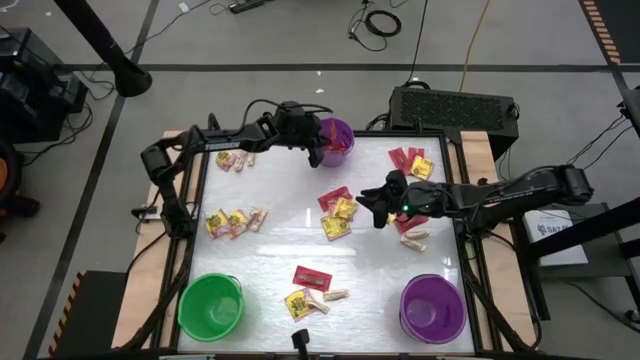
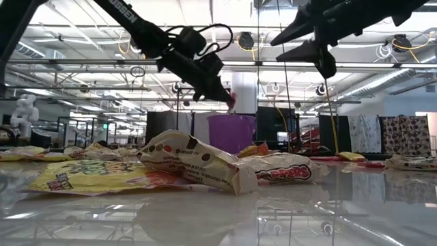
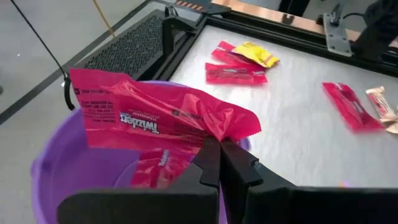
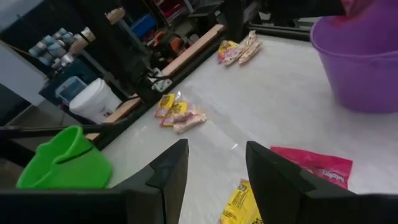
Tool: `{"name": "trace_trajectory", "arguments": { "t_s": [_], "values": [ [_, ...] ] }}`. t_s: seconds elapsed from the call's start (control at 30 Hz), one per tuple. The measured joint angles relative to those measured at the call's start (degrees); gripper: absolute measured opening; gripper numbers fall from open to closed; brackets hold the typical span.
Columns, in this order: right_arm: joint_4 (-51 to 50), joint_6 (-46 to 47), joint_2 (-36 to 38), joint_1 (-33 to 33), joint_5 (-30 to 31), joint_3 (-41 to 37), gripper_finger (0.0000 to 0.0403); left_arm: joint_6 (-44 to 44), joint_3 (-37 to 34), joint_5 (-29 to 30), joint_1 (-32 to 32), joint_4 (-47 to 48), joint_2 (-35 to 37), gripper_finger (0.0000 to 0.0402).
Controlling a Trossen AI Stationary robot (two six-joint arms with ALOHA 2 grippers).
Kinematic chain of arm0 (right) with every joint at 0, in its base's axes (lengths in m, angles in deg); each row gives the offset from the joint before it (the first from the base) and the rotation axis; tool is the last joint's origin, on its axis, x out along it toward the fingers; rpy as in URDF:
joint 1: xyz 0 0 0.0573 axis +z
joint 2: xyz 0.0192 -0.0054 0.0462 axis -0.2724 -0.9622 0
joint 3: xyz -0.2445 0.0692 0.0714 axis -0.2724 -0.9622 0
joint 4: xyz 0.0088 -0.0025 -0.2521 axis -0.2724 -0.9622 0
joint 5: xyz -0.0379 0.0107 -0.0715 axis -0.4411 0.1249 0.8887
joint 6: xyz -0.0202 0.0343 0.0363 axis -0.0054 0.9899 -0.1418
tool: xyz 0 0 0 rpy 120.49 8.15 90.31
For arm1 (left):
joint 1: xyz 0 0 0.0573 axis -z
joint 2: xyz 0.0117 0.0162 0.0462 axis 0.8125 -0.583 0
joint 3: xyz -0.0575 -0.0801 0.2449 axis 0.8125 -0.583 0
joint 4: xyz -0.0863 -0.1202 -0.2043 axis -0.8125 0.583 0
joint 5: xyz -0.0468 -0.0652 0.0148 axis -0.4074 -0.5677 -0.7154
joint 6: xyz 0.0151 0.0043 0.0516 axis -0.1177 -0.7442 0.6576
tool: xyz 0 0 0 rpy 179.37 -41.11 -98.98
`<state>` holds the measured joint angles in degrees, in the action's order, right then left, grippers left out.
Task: Sort candy by brand, put in halloween buckets
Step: Put the red candy into the top purple bucket
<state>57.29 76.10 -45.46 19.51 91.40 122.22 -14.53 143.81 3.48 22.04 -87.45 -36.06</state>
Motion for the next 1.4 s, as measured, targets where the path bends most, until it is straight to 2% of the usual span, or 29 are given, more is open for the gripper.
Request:
{"name": "trace_trajectory", "arguments": {
  "t_s": [0.2,0.47,0.8,0.93,1.03,1.13,1.3,1.4],
  "values": [
    [-0.1,0.0,4.1,0.0,0.0,0.0,0.0155,0.1,2.4,0.0,0.1,-0.2,-1.4,0.0005],
    [-0.2,-0.6,11.6,0.6,-0.2,0.0,0.0155,-1.6,2.6,3.8,0.1,1.9,-1.4,0.003],
    [-4.3,-2.9,16.2,0.5,-1.5,0.0,0.0155,-1.3,3.3,3.8,0.1,5.2,-1.4,0.0107],
    [-7.2,-2.9,17.3,0.5,-1.9,0.0,0.0155,-1.2,5.4,6.9,0.1,8.3,-1.4,0.0131],
    [-10.9,-3.1,18.3,0.5,-2.0,0.0,0.0155,-1.3,7.3,7.0,0.1,10.4,-1.1,0.0142],
    [-17.8,-2.4,19.4,0.5,-4.3,0.0,0.0155,-3.0,10.0,4.8,1.1,11.9,-0.6,0.0144],
    [-29.4,3.5,20.3,0.6,-6.8,0.0,0.0155,-10.1,11.5,-7.8,6.0,11.4,-0.7,0.0144],
    [-30.0,4.6,20.2,0.6,-7.8,0.0,0.0155,-7.3,11.5,-8.0,11.1,10.9,-0.7,0.0143]
  ]
}}
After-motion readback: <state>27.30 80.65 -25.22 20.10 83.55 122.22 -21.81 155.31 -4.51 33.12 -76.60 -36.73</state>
